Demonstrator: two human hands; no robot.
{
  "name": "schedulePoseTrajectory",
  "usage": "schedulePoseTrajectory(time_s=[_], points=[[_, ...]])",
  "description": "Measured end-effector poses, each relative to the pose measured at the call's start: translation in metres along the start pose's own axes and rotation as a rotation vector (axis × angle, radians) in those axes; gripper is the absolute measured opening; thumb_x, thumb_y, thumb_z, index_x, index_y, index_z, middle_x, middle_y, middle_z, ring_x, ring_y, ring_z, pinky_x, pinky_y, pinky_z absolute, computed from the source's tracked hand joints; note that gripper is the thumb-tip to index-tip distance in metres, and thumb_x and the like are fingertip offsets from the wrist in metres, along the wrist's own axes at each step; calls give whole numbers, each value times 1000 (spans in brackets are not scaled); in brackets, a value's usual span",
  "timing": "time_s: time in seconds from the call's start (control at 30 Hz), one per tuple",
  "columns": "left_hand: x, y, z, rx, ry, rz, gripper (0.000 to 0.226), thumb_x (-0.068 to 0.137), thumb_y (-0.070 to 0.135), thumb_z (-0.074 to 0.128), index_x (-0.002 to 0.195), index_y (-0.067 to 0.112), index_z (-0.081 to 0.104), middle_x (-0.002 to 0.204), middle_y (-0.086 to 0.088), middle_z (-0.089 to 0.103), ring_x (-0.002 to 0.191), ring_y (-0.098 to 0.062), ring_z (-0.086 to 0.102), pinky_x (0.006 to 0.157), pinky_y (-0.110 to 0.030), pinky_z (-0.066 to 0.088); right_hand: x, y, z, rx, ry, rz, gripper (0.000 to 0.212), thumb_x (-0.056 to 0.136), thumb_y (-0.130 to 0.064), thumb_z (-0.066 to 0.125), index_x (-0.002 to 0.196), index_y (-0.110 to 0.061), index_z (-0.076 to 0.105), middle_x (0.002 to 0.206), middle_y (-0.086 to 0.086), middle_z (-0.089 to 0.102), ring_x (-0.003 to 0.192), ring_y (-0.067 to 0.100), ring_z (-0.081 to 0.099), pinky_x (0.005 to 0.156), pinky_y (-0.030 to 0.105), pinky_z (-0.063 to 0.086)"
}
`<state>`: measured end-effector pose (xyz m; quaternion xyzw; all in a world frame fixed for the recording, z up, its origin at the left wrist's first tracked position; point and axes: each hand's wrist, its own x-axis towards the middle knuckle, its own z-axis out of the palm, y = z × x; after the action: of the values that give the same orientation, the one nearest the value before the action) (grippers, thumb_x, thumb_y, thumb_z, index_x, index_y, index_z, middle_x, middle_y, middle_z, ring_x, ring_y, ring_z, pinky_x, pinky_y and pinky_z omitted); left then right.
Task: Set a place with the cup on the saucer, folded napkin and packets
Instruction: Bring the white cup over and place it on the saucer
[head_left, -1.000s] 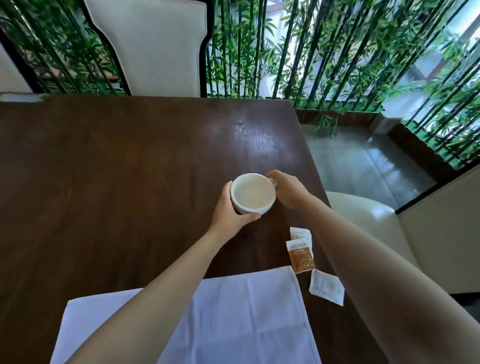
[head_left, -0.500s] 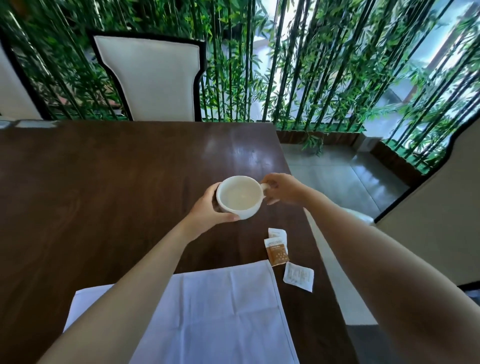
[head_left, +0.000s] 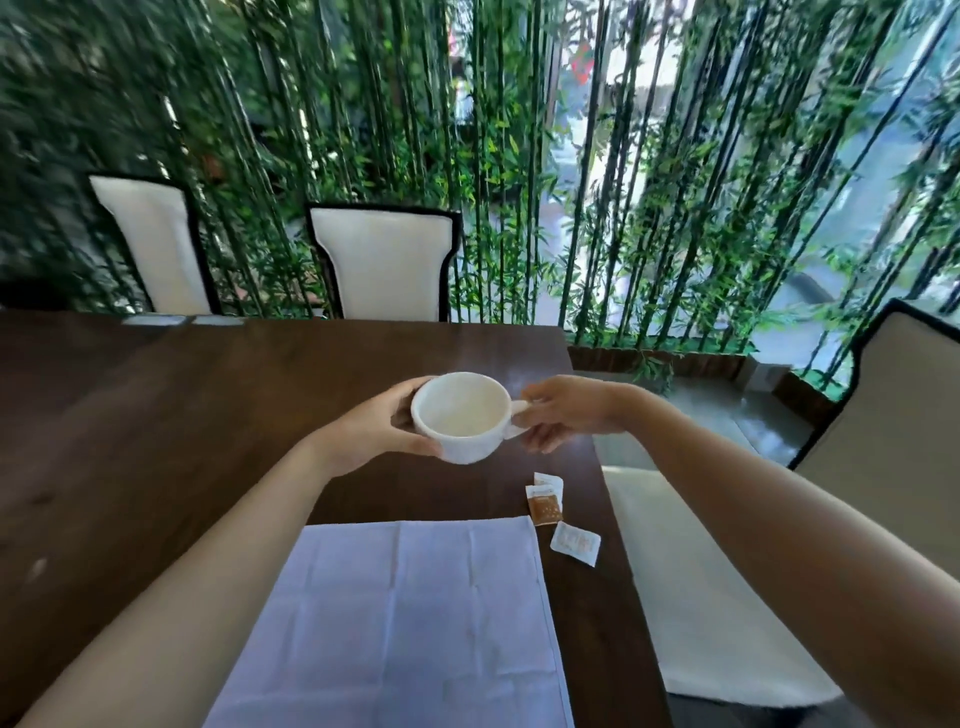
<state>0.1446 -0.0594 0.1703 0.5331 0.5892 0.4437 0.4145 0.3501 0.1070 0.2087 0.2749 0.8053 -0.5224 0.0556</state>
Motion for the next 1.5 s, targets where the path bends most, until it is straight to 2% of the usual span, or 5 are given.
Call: schedulePoseTrajectory(time_s=[0.4,0.67,0.97,1.17,1.5], points=[[-189,61,-27,0,138,12,85,66,31,82,140,32,40,143,2,46,132,-17,43,105,-40,40,-55,-92,108,196,-214,-268,12,92,-18,55,82,-13,59,78,13,66,61,12,67,60,20,57],[-311,27,-62,-105,547,-68,51,71,22,73,118,33,57,123,13,63,116,-4,57,94,-27,48,-34,-143,222,245,-205,-309,10,88,-20,62,78,-17,63,79,10,67,63,11,68,62,22,57],[-392,-57,-81,3,632,-246,96,65,25,85,143,31,29,142,7,43,130,-12,41,104,-29,39,11,-132,370,296,-184,-216,13,88,-23,63,83,-11,59,74,6,63,66,13,63,62,23,56],[-420,-124,-88,-79,700,-423,93,63,19,86,140,22,35,140,-1,44,130,-19,41,111,-44,35,41,-96,443,363,-175,-124,16,88,-26,63,78,-13,58,74,6,59,67,16,61,66,30,54],[-423,-194,-101,-158,625,-486,88,64,8,84,138,24,39,137,2,48,127,-16,45,101,-33,43,74,-67,498,177,-102,13,18,93,-34,52,90,-16,56,89,7,64,79,18,64,76,29,58]])
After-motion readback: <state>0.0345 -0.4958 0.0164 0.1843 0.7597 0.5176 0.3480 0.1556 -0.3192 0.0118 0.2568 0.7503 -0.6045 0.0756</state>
